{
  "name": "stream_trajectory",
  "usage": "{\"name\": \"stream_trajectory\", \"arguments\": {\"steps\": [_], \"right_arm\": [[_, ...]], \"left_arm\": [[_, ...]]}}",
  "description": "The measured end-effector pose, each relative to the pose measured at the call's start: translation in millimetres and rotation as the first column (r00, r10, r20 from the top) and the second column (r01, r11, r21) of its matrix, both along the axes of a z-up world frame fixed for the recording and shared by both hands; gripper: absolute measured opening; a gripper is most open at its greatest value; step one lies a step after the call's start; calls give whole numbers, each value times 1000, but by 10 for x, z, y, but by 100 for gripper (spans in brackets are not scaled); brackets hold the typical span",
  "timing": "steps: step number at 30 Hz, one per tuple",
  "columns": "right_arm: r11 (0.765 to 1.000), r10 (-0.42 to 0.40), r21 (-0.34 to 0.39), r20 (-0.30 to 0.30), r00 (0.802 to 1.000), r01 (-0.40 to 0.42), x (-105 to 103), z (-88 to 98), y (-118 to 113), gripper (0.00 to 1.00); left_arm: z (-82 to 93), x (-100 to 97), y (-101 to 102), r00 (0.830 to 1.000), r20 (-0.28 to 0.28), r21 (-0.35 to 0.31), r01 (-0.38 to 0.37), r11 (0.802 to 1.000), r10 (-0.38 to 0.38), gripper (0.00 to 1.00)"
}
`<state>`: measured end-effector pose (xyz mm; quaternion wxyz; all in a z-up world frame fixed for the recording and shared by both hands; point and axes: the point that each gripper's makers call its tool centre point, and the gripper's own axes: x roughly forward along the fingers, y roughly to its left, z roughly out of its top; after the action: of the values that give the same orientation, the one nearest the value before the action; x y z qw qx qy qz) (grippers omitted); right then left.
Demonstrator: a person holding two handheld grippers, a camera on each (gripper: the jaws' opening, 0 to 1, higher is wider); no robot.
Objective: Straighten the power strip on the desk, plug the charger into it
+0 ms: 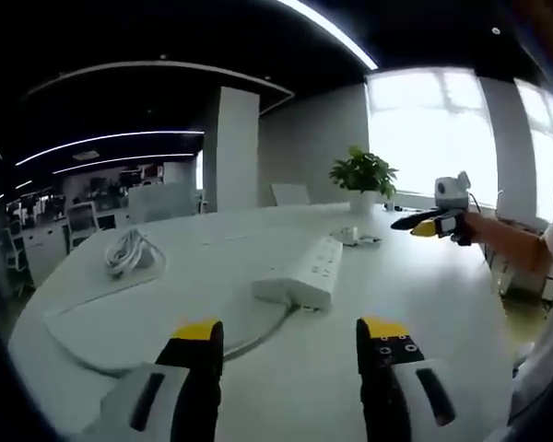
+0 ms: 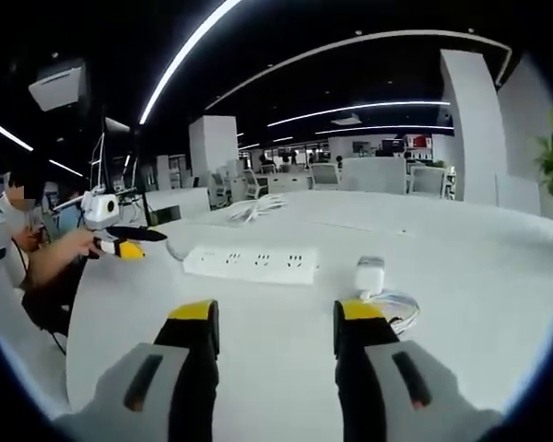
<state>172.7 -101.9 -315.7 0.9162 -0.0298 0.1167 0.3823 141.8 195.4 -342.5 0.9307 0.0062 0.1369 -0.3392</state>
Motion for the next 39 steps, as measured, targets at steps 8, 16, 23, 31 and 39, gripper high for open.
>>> {"name": "stream_trajectory", "arguments": {"steps": [8, 16, 23, 31, 39], "right_arm": [[1000, 1, 10, -7, 1000, -1, 2, -12, 20, 49], [1000, -5, 10, -8, 1000, 5, 24, -77, 39, 49], [1000, -2, 15, -29, 1000, 3, 32, -152, 20, 49], [995, 6, 101, -87, 996, 3, 49, -220, 18, 49], [995, -8, 102, -87, 996, 17, 81, -312, -9, 49]], "left_arm": [[-27, 58, -35, 1000, 6, 12, 8, 1000, -8, 59], [-52, 80, -119, 999, -3, -6, 38, 999, -38, 59], [-49, 109, -122, 999, -12, -22, 39, 999, -39, 59], [-79, 147, -141, 999, -20, -32, 37, 999, -37, 59], [-111, 176, -149, 999, -25, -28, 35, 999, -35, 59]]}}
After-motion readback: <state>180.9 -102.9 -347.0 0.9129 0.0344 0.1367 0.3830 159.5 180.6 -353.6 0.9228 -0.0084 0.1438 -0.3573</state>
